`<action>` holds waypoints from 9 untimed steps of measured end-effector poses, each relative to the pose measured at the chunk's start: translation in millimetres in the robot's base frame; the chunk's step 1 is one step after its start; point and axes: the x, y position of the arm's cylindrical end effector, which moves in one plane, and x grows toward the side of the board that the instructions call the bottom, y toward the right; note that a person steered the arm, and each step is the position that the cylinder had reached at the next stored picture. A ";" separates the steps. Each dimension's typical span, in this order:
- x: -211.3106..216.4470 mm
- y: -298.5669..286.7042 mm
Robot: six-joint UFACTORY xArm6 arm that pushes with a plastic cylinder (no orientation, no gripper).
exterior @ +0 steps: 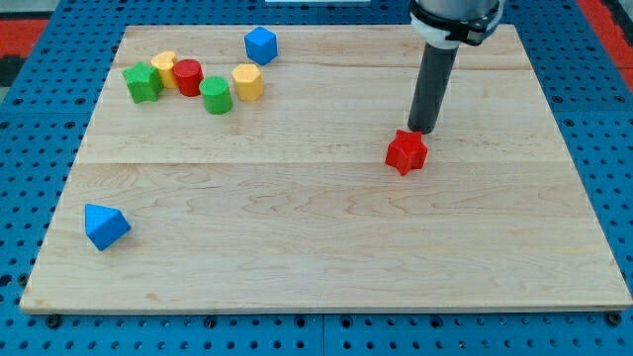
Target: Slightly touch right to the red star
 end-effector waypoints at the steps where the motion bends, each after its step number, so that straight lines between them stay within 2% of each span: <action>1: -13.6 1.7; 4: -47.7 5.4; 9: -49.6 9.5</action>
